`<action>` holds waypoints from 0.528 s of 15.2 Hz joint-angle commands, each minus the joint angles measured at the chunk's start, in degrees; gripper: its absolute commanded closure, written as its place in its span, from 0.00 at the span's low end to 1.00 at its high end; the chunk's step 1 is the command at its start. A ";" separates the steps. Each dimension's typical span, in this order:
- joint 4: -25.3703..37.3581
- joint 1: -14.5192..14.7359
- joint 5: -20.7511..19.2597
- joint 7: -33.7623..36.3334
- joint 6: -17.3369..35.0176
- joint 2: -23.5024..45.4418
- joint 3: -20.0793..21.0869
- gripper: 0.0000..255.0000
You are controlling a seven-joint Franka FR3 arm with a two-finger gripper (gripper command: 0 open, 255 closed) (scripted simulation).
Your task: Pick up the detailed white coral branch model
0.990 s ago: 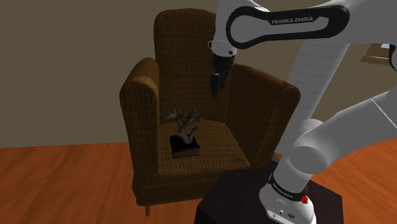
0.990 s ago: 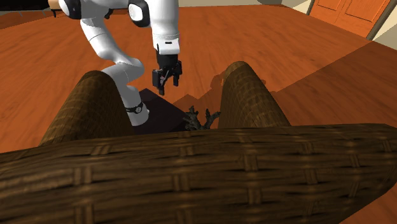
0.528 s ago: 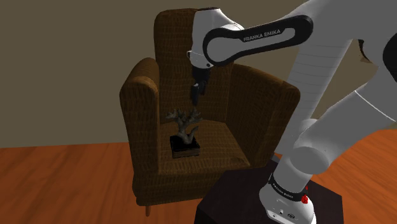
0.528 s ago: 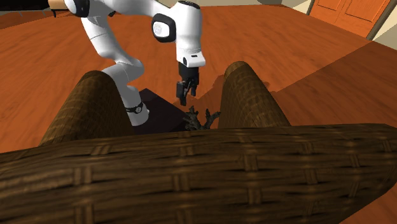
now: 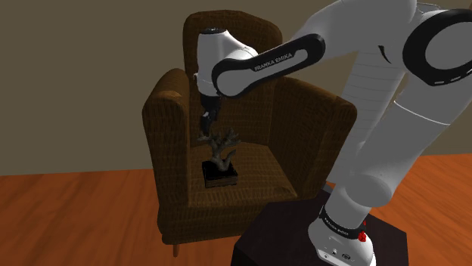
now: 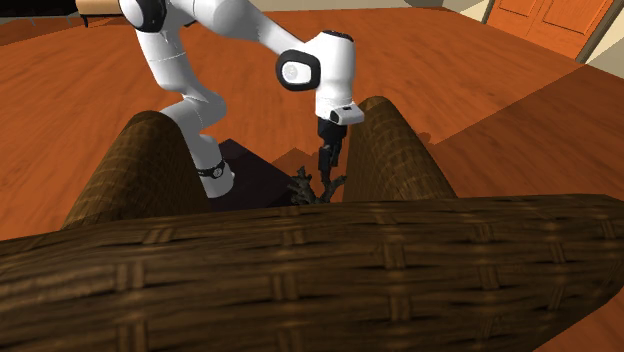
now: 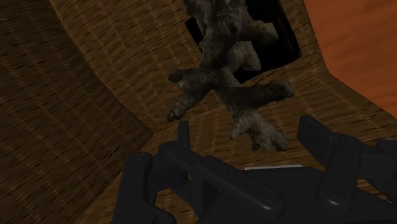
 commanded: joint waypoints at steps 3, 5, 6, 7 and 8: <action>-0.94 0.18 -1.29 1.43 2.98 2.08 0.58 0.00; -1.83 0.14 -1.73 1.97 4.44 2.72 0.61 0.00; -2.26 0.11 -1.97 2.25 5.17 3.06 0.62 0.00; -2.68 0.08 -2.22 2.54 5.89 3.42 0.64 0.00; -2.91 0.08 -2.37 2.71 6.31 3.63 0.64 0.00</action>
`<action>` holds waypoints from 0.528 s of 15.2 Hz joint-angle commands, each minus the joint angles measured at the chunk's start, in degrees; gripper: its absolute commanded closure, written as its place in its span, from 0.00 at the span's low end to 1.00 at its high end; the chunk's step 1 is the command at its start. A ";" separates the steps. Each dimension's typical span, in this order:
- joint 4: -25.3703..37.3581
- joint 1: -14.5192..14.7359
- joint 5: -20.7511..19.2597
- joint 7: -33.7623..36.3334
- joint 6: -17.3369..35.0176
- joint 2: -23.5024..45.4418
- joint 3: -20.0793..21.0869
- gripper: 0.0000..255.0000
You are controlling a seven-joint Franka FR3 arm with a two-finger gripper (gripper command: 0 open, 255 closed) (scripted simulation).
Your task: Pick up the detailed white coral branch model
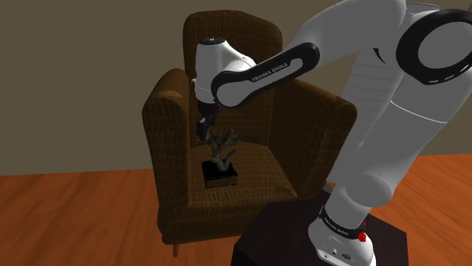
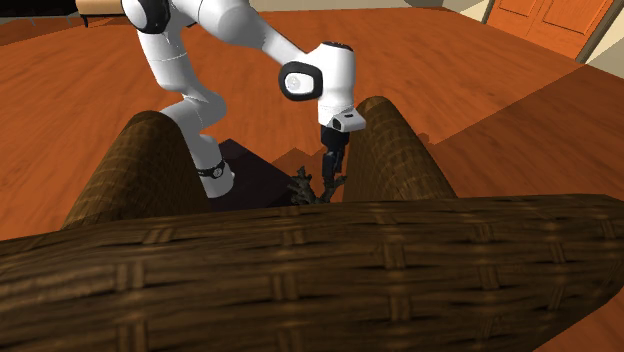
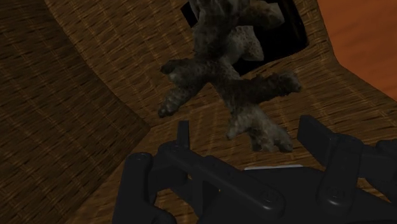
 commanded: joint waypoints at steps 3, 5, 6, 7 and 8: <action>-0.13 0.05 -0.45 -0.05 0.44 2.56 0.19 1.00; -1.19 0.22 -0.16 0.03 0.47 1.51 0.28 1.00; -1.86 0.33 -0.13 0.33 0.78 1.18 0.40 1.00; -2.86 0.57 0.21 0.53 0.65 0.08 0.57 1.00; -3.41 0.66 0.28 0.69 0.83 -0.26 0.65 1.00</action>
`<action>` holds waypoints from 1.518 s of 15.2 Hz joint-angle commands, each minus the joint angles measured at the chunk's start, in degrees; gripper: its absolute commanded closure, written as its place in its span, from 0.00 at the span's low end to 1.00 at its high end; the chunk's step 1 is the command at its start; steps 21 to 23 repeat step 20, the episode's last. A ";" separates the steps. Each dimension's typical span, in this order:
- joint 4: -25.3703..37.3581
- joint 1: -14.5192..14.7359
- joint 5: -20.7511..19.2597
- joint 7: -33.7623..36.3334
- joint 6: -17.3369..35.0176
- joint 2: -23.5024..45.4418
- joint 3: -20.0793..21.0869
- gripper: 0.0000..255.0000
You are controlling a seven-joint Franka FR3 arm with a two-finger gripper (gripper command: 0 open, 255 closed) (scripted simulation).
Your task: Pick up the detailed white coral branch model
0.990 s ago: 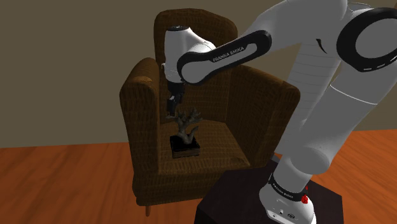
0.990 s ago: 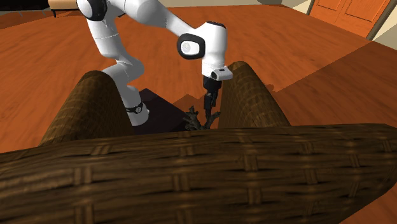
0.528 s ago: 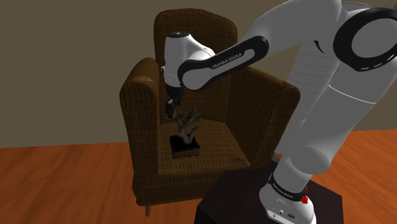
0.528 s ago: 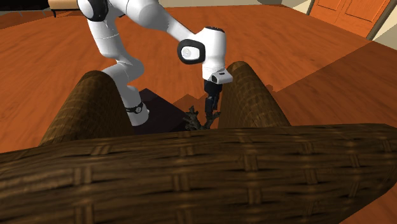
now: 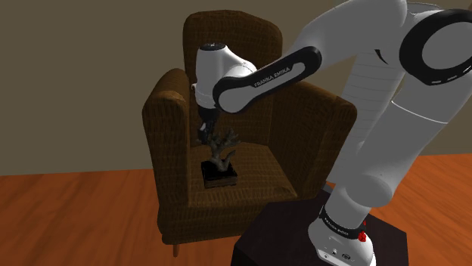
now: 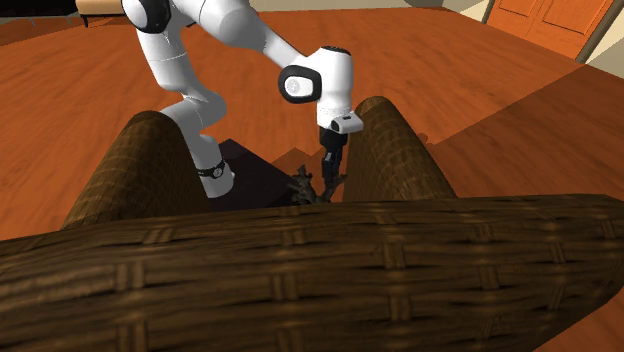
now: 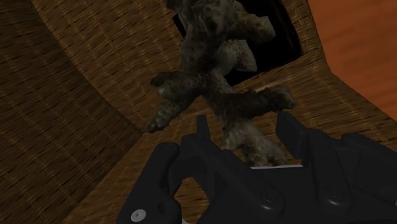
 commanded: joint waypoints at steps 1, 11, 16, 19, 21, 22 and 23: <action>-0.69 0.27 0.16 0.14 -0.97 0.22 0.31 1.00; 4.89 -0.35 1.29 -3.00 -6.49 -0.24 -0.46 1.00; 7.55 -0.25 2.08 -4.12 -10.17 -1.41 -0.57 1.00; 8.79 -0.23 2.36 -4.56 -11.76 -1.82 -0.61 1.00; 8.79 -0.22 2.36 -4.56 -11.76 -1.82 -0.61 1.00; 8.79 -0.22 2.36 -4.56 -11.76 -1.82 -0.61 1.00; 8.79 -0.22 2.36 -4.56 -11.76 -1.82 -0.61 1.00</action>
